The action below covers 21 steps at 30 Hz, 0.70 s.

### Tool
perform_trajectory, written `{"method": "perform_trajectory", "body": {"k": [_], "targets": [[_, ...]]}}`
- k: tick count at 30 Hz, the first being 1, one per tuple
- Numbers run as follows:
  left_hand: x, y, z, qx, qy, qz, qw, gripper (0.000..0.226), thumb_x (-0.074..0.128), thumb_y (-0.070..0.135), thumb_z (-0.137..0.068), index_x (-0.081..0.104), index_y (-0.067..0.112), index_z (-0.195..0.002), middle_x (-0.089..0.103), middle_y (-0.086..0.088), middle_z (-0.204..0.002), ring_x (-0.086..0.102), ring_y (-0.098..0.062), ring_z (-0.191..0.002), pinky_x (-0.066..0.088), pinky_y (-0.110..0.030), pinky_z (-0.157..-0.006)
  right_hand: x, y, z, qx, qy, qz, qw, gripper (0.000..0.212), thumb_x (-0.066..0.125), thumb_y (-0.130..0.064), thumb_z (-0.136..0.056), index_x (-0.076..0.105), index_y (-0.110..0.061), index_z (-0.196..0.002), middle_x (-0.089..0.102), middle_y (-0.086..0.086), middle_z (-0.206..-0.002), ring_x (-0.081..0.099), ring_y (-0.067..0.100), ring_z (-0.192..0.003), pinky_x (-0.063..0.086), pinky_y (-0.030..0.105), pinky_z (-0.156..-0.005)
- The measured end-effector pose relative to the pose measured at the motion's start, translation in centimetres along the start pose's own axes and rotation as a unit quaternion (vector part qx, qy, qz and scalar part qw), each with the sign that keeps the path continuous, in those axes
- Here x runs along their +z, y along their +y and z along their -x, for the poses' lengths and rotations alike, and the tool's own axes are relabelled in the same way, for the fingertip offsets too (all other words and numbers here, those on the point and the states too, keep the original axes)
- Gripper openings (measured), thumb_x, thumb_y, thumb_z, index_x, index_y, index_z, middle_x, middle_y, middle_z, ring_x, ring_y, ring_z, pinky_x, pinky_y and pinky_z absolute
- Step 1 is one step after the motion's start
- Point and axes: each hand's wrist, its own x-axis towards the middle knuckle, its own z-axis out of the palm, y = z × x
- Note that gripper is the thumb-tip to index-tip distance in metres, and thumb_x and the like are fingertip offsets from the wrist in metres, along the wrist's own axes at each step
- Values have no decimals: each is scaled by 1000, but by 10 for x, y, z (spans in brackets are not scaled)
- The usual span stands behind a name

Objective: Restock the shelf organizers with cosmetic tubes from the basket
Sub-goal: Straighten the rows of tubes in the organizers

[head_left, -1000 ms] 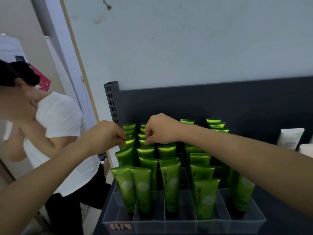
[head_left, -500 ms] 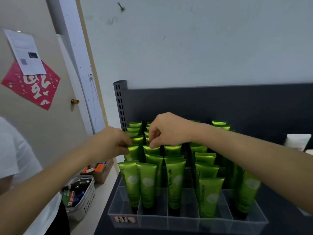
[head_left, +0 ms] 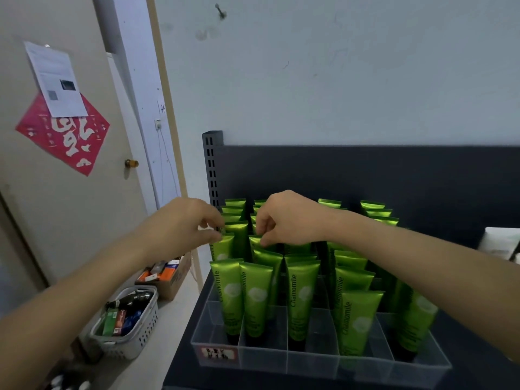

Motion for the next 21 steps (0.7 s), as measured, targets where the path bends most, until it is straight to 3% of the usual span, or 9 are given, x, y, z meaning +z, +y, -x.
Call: {"method": "perform_trajectory", "body": {"k": [3, 6, 10, 13, 16, 21], "targets": [[-10, 10, 13, 29, 33, 78, 996, 21, 62, 42, -83, 71, 29, -96, 64, 22, -84, 58, 7, -80, 44, -6, -66, -6, -2, 4, 9, 34, -15, 999, 20, 72, -30, -81, 72, -16, -95, 59, -14, -76, 60, 7, -77, 50, 22, -74], [-11, 19, 25, 34, -65, 154, 985, 22, 68, 46, -74, 71, 32, -91, 66, 22, -76, 60, 10, -78, 44, -6, -66, -11, -7, 14, -3, 22, -7, 1000, 19, 70, -36, -82, 72, -18, -86, 62, -14, -72, 60, 4, -72, 49, 20, -67], [4, 19, 29, 45, -92, 108, 989, 7, 73, 31, -79, 72, 28, -86, 60, 21, -65, 58, 8, -70, 41, -7, -60, -1, -16, 18, -24, -48, 70, 996, 20, 67, -33, -85, 69, -14, -90, 56, -12, -75, 55, 7, -73, 45, 21, -67], [4, 14, 30, 40, -75, 94, 992, 4, 72, 26, -81, 73, 25, -85, 60, 20, -67, 58, 9, -70, 41, -7, -60, 4, -16, 16, -22, -23, 69, 997, 13, 67, -26, -85, 70, -14, -87, 53, -12, -73, 54, 9, -74, 46, 23, -69], [-4, 6, 32, 33, -70, 89, 993, 5, 73, 25, -80, 74, 27, -84, 64, 20, -71, 60, 8, -71, 43, -7, -62, 7, -17, 14, -18, 12, 50, 999, 12, 67, -23, -85, 72, -12, -86, 62, -8, -78, 60, 12, -79, 52, 27, -74], [0, -3, 33, 17, -102, 74, 992, 7, 73, 26, -80, 75, 28, -87, 65, 20, -71, 60, 8, -71, 43, -8, -61, 17, -17, 11, -21, 39, 46, 998, 12, 67, -25, -85, 73, -15, -86, 68, -4, -86, 63, 14, -82, 56, 36, -77]]}}
